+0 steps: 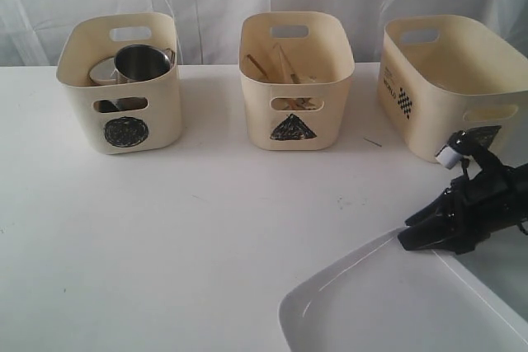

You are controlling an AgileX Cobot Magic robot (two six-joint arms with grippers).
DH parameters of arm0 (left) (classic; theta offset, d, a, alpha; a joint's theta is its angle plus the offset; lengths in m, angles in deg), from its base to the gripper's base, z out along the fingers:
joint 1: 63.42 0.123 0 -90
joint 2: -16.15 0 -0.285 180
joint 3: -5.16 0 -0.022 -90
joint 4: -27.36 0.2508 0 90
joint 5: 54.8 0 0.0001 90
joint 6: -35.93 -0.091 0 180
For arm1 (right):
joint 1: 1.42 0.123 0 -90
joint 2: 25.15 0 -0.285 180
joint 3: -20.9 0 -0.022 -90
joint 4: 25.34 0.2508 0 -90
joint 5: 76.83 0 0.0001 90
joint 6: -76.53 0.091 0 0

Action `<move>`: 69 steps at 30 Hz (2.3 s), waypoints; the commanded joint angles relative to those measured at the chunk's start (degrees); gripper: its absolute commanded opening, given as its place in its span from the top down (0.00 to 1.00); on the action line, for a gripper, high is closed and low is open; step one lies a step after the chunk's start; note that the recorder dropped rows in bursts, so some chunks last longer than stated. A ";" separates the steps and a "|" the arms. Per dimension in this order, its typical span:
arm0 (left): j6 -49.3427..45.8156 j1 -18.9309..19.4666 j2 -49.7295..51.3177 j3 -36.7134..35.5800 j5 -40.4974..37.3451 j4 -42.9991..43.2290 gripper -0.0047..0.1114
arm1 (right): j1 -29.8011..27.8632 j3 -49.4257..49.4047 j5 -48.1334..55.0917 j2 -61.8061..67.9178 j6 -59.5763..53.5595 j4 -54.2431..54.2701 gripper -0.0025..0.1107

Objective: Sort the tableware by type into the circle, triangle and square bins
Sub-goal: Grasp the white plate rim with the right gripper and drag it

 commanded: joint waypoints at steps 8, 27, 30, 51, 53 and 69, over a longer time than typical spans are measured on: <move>0.06 -0.39 -0.31 -0.15 -0.06 -0.32 0.96 | 0.00 -0.10 -5.37 6.25 -12.17 -7.67 0.88; 0.06 -0.39 -0.31 -0.15 -0.06 -0.32 0.96 | 0.00 4.09 -2.15 -10.30 -0.03 -0.47 0.98; 0.06 -0.39 -0.31 -0.15 -0.06 -0.32 0.96 | 0.00 4.09 2.13 -12.56 0.08 -0.47 0.98; 0.06 -0.39 -0.31 -0.15 -0.06 -0.32 0.96 | 0.00 3.97 -1.08 -4.70 4.97 -11.04 0.98; 0.06 -0.39 -0.31 -0.15 -0.06 -0.32 0.96 | 0.00 3.97 -1.67 -4.57 6.74 -11.04 0.94; 0.06 -0.39 -0.31 -0.15 -0.06 -0.32 0.96 | 0.00 3.88 1.56 -2.98 4.23 -12.58 0.61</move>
